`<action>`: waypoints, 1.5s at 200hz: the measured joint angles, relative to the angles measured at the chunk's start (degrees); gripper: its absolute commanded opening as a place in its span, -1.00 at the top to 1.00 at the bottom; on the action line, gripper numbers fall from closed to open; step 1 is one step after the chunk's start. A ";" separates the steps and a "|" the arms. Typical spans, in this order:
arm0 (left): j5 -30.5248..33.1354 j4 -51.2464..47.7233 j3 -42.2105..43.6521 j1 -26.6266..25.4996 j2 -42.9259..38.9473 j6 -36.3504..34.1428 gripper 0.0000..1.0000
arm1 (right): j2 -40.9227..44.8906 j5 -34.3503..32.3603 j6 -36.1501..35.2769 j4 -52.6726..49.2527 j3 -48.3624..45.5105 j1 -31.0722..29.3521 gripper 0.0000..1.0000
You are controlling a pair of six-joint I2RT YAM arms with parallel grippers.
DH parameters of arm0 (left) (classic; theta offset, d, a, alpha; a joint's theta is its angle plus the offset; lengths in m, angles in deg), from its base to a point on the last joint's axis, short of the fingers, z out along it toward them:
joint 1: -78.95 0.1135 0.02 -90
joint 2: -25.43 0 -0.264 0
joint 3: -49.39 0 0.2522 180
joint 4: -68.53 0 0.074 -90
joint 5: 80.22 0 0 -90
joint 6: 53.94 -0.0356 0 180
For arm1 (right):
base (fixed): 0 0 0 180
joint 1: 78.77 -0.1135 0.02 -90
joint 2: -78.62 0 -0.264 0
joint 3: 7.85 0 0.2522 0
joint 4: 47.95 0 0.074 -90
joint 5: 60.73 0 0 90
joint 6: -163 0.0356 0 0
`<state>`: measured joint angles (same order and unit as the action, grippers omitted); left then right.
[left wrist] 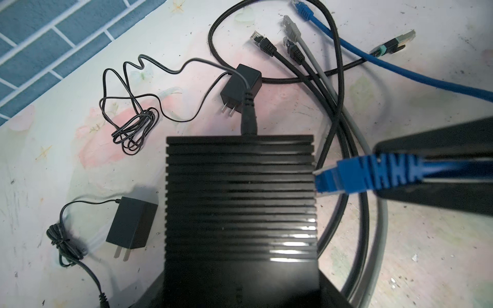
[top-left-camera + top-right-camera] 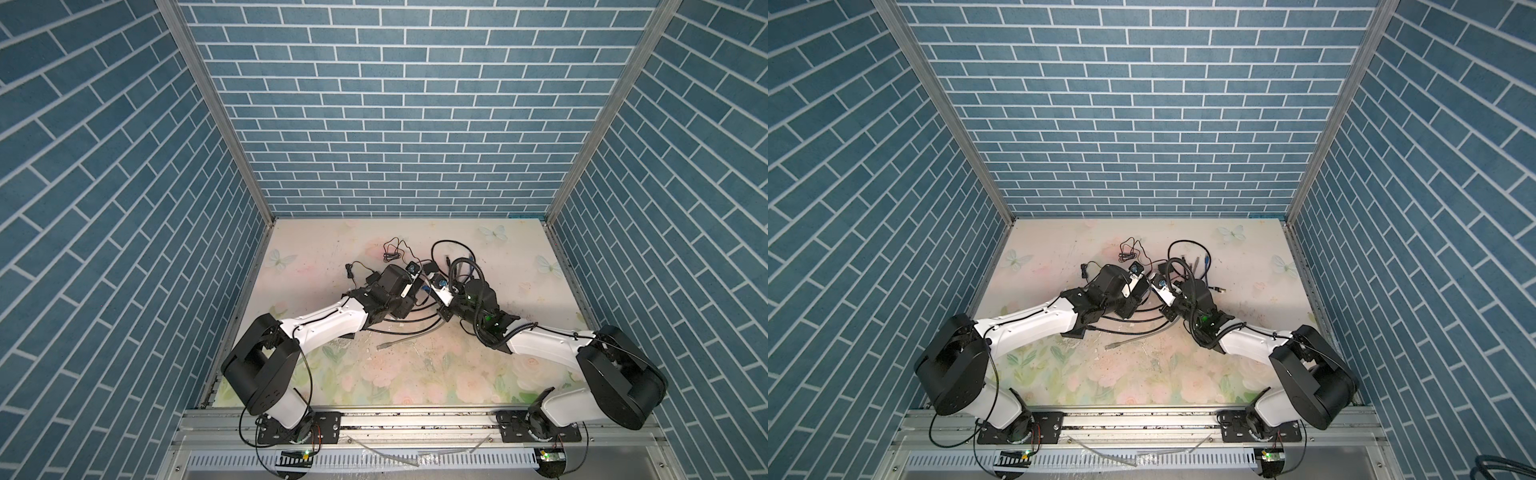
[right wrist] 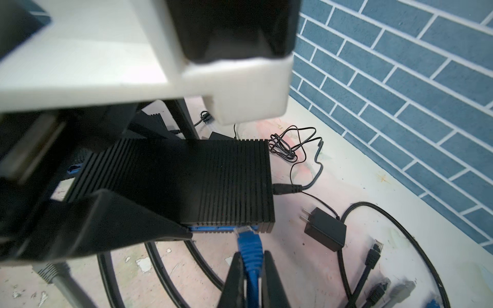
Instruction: Insert the plug into the switch port
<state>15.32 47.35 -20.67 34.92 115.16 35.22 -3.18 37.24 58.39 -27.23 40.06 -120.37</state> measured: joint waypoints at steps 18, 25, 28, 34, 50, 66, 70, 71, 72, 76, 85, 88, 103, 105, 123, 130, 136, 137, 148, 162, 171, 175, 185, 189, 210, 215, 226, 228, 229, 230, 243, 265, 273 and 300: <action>-0.74 0.76 0.00 0.00 -0.28 0.68 1.00 | 1.20 -0.33 -0.48 -0.17 -0.07 -0.02 1.00; -1.16 1.01 0.00 0.00 -0.44 1.03 1.00 | 1.79 -0.42 -0.72 -0.50 -0.09 -0.02 1.00; -1.42 1.11 0.00 0.00 -0.55 1.18 1.00 | 2.10 -0.44 -0.72 -0.72 -0.09 -0.02 1.00; -1.97 1.27 0.00 0.00 -0.72 1.57 1.00 | 2.71 -0.55 -0.74 -1.11 -0.15 -0.02 1.00; -3.54 1.44 0.00 0.04 -1.18 2.60 1.00 | 4.72 -0.96 -0.81 -2.05 -1.01 -0.02 1.00; -5.99 1.31 0.00 0.28 -1.68 3.65 1.00 | 6.99 -1.33 -0.83 -2.34 -2.69 -0.04 1.00; -6.75 1.25 0.00 0.35 -1.84 3.93 1.00 | 7.58 -1.38 -0.83 -2.40 -3.10 -0.04 1.00; -6.86 1.27 0.00 0.37 -1.86 3.98 1.00 | 7.78 -1.49 -0.83 -2.38 -3.26 -0.04 1.00; -6.97 1.25 0.00 0.39 -1.90 4.04 1.00 | 7.87 -1.51 -0.83 -2.38 -3.32 -0.04 1.00; -7.54 1.22 0.00 0.48 -2.03 4.20 1.00 | 8.37 -1.53 -0.83 -2.45 -3.69 -0.07 1.00; -9.07 1.25 0.09 0.81 -2.45 4.90 1.00 | 9.60 -1.81 -0.83 -2.47 -4.59 -0.09 1.00; -9.60 1.22 0.13 0.94 -2.62 5.01 1.00 | 9.97 -1.79 -0.83 -2.49 -4.87 -0.11 1.00; -11.69 1.11 0.35 1.51 -3.54 5.86 1.00 | 11.67 -1.77 -0.83 -2.51 -6.29 -0.13 1.00; -11.98 1.07 0.35 1.57 -3.65 6.08 1.00 | 11.78 -1.77 -0.83 -2.51 -6.43 -0.13 1.00; -13.42 0.81 0.33 1.90 -4.26 6.84 1.00 | 12.98 -1.27 -0.83 -2.49 -7.87 -0.15 1.00; -13.79 0.55 0.28 1.90 -4.37 7.06 1.00 | 13.25 -0.87 -0.83 -2.32 -8.52 -0.15 1.00; -14.05 0.28 0.17 1.90 -4.42 7.19 1.00 | 13.35 -0.55 -0.83 -2.29 -9.07 -0.15 1.00; -14.16 0.20 0.13 1.90 -4.39 7.26 1.00 | 13.35 -0.50 -0.83 -2.29 -9.14 -0.15 1.00; -15.32 -0.13 -0.15 1.84 -4.42 7.39 1.00 | 13.33 0.28 -0.85 -2.21 -10.16 -0.20 1.00; -16.24 -0.46 -0.59 1.51 -4.42 7.52 1.00 | 13.33 0.98 -0.90 -2.32 -11.06 -0.33 1.00; -16.48 -0.46 -0.70 1.33 -4.44 7.52 1.00 | 13.31 1.38 -1.16 -2.27 -11.37 -0.37 1.00; -16.61 -0.48 -0.72 1.27 -4.46 7.54 1.00 | 13.31 1.55 -1.31 -2.16 -11.50 -0.37 1.00; -16.79 -0.66 -0.79 1.25 -4.46 7.54 1.00 | 13.31 1.88 -1.53 -1.68 -11.74 -0.37 1.00; -16.79 -0.72 -0.79 1.25 -4.46 7.54 1.00 | 13.31 2.01 -1.77 -1.40 -11.87 -0.37 1.00; -16.74 -1.18 -0.79 1.27 -4.46 7.52 1.00 | 13.42 2.49 -2.16 0.24 -12.55 -0.39 1.00; -16.70 -1.31 -0.79 1.27 -4.46 7.52 1.00 | 13.51 2.56 -2.23 0.35 -12.59 -0.39 1.00; -16.48 -1.53 -0.79 1.25 -4.46 7.50 1.00 | 13.77 2.60 -2.34 0.70 -12.59 -0.39 1.00; -16.39 -1.60 -0.79 1.25 -4.46 7.50 1.00 | 13.81 2.60 -2.34 0.74 -12.59 -0.39 1.00; -16.37 -1.62 -0.79 1.25 -4.46 7.50 1.00 | 13.86 2.60 -2.36 0.79 -12.59 -0.39 1.00; -16.33 -1.66 -0.79 1.25 -4.46 7.50 1.00 | 13.90 2.60 -2.34 0.81 -12.59 -0.39 1.00; -15.82 -1.86 -0.79 1.25 -4.46 7.48 1.00 | 14.56 2.54 -2.36 0.74 -12.59 -0.39 1.00; -15.19 -1.81 -0.87 1.27 -4.46 7.43 1.00 | 15.34 2.36 -2.36 0.42 -12.70 -0.39 1.00; -14.99 -1.81 -0.90 1.27 -4.46 7.41 1.00 | 15.63 2.36 -2.36 0.17 -12.72 -0.39 1.00; -14.38 -2.14 -0.90 1.27 -4.46 7.28 1.00 | 17.35 2.54 -2.36 0.13 -12.76 -0.39 1.00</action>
<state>0.93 45.21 -21.56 36.19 110.70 42.49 14.17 39.77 56.03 -27.10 27.30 -120.76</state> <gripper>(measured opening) 0.694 0.099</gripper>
